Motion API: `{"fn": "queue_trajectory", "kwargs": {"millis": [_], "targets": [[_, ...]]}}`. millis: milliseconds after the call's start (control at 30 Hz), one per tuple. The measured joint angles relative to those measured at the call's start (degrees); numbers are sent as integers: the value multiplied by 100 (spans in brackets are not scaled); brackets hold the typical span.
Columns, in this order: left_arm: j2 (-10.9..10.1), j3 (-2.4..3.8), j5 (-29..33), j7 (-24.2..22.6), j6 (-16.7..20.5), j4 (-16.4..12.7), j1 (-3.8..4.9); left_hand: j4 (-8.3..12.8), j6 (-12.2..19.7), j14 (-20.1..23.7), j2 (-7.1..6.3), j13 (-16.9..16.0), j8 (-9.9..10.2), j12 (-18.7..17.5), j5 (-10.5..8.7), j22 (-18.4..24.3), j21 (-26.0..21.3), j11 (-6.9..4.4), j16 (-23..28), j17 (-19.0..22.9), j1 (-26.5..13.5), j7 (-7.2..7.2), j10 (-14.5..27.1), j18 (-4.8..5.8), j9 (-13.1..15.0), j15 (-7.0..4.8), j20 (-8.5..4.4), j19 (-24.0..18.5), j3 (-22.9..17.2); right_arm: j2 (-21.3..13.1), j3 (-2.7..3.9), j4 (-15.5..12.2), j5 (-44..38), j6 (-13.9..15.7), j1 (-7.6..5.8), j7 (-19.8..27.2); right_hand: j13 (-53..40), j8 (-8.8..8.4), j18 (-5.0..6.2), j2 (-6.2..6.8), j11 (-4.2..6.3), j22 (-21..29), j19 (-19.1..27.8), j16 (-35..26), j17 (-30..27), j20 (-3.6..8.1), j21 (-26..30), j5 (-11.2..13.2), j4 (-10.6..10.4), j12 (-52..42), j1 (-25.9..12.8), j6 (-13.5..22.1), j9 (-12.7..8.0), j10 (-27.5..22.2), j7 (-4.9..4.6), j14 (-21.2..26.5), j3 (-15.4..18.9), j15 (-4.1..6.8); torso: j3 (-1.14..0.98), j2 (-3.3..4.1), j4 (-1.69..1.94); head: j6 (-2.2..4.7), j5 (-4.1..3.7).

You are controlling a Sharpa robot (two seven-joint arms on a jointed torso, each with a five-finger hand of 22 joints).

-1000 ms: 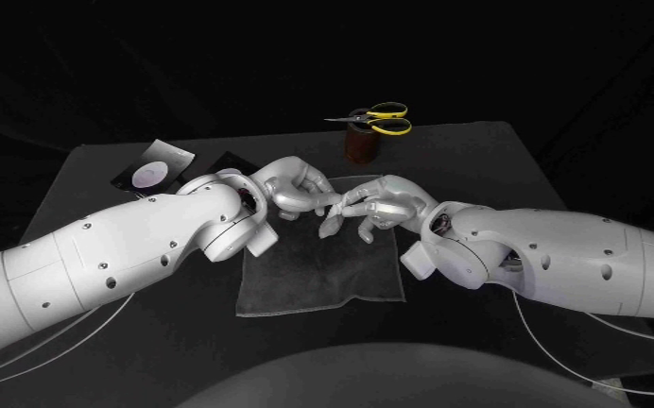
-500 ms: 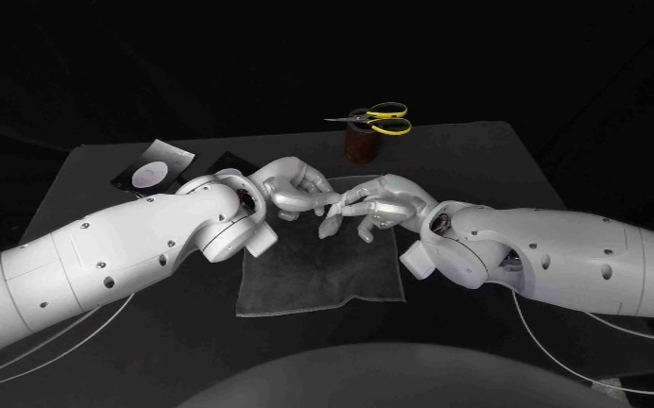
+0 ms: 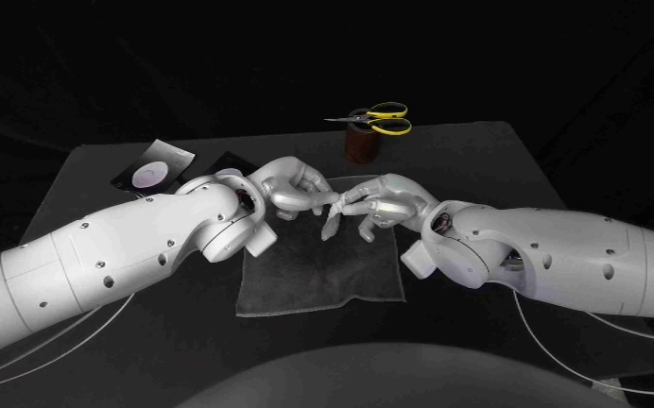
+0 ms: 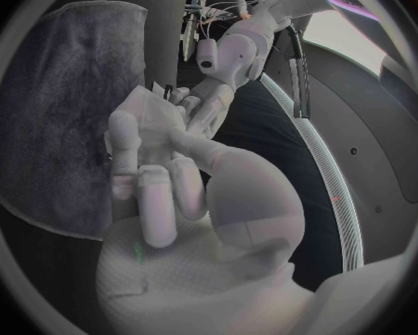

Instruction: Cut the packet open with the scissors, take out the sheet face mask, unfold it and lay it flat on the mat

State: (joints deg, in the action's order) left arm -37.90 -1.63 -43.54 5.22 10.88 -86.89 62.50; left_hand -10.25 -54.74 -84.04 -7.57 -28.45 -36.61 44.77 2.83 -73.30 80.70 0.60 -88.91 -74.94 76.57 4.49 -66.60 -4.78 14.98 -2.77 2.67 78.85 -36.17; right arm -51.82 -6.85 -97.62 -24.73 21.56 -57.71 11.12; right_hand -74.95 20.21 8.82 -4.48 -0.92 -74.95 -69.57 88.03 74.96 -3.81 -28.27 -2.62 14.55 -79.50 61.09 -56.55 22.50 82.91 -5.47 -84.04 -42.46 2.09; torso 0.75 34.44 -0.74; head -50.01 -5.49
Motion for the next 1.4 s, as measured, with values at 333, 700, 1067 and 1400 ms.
{"fn": "queue_trajectory", "kwargs": {"millis": [333,700,1067,1400], "targets": [[-86,-1,49,-12,148,73,-1,52,10,0,-45,-26,-50,22,-18,-44,24,0,0,0,-45,7,0,0,1,0,0,40,-87,-41,0,11,3,2,-2,2,4,0,-2,0,0,1,0,-1,-5,0,0,0,9,-25,0,7,0,0,-2,2,-9,-2,2,-1,-1,1,-13],[-142,0,146,-30,249,105,-2,38,28,0,-60,-38,-52,22,-19,-44,24,0,1,0,-60,-9,0,0,2,1,0,39,-101,-69,0,49,3,3,-3,-5,0,1,-5,0,0,5,-21,-2,-4,21,-24,0,16,-25,0,2,0,-1,23,3,-16,-3,6,-1,3,1,1],[-219,0,227,-32,271,177,-2,218,39,0,-98,-48,-78,26,-38,-59,46,0,1,0,-99,1,0,1,9,1,-1,40,-315,-133,0,82,3,-6,-3,-17,0,22,-8,0,-1,0,-21,0,0,21,-23,9,16,-24,0,-2,0,-1,17,3,-15,-3,1,-2,3,1,18],[-329,0,308,-35,327,322,-2,219,48,21,-98,-60,-78,45,-21,-68,46,0,3,0,-98,10,0,1,9,-19,-21,60,-315,-242,0,106,3,-35,-3,-51,4,33,51,0,-1,1,-21,5,0,21,-47,10,16,-24,0,-5,0,-1,9,4,-15,-4,-1,-3,0,1,23]]}}
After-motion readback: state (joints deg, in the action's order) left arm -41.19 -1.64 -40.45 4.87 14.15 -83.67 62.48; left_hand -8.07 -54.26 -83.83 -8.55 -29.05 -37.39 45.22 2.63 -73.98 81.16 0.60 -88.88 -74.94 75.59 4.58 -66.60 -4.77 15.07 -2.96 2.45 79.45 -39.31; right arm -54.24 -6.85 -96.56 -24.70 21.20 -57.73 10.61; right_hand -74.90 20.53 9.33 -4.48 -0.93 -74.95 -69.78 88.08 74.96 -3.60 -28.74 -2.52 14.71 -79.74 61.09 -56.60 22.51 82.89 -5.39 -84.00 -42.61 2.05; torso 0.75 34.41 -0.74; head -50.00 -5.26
